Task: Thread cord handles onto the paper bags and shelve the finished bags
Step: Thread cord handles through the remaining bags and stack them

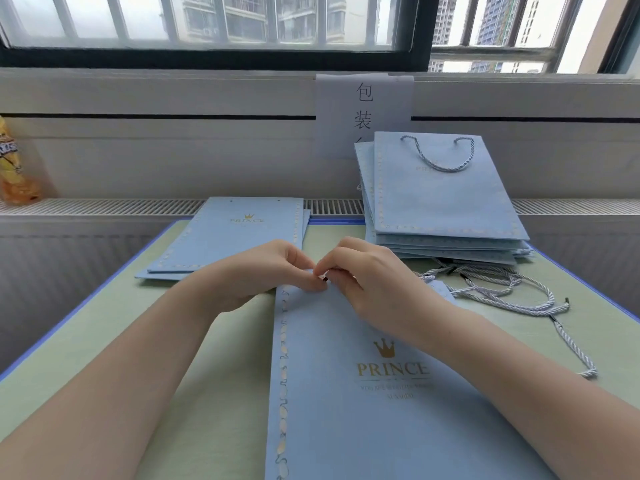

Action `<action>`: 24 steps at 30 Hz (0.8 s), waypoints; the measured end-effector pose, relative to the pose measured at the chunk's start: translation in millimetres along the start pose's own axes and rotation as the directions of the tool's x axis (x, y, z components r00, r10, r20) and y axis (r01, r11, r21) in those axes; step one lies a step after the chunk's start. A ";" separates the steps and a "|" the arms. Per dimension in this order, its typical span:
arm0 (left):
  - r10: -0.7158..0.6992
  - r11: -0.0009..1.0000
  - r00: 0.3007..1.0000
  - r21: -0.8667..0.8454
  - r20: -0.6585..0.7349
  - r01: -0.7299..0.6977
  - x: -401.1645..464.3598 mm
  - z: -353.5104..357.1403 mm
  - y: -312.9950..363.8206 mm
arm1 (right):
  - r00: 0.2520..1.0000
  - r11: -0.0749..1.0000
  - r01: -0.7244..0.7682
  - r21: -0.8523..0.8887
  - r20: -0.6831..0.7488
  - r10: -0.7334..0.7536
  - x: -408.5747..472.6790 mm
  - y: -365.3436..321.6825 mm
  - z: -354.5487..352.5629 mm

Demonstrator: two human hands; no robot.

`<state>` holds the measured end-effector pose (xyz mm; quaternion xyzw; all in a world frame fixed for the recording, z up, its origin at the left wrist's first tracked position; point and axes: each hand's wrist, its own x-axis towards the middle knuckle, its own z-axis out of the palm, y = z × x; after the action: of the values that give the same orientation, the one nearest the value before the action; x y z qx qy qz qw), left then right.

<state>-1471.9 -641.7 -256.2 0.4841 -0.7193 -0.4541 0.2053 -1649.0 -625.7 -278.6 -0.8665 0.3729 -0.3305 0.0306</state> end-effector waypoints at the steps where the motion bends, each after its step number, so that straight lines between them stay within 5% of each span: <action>1: -0.002 1.000 1.000 -0.010 0.003 0.002 0.5 0.0 0.1 | 1.000 1.000 -0.016 0.015 -0.007 0.016 -0.2 -0.9 -1.0; 11: -0.026 0.997 0.999 -0.078 0.026 0.028 -2.1 -0.8 4.3 | 0.999 0.995 -0.041 0.092 -0.004 0.042 0.1 -5.8 -4.9; 24: -0.043 0.991 0.998 -0.123 0.038 0.048 -0.5 -0.6 3.4 | 0.999 0.998 -0.047 -0.047 0.001 0.047 1.3 -11.2 -4.6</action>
<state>-1473.0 -641.2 -252.9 0.4786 -0.6819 -0.5109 0.2121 -1644.1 -617.6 -271.0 -0.8584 0.4007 -0.3198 0.0182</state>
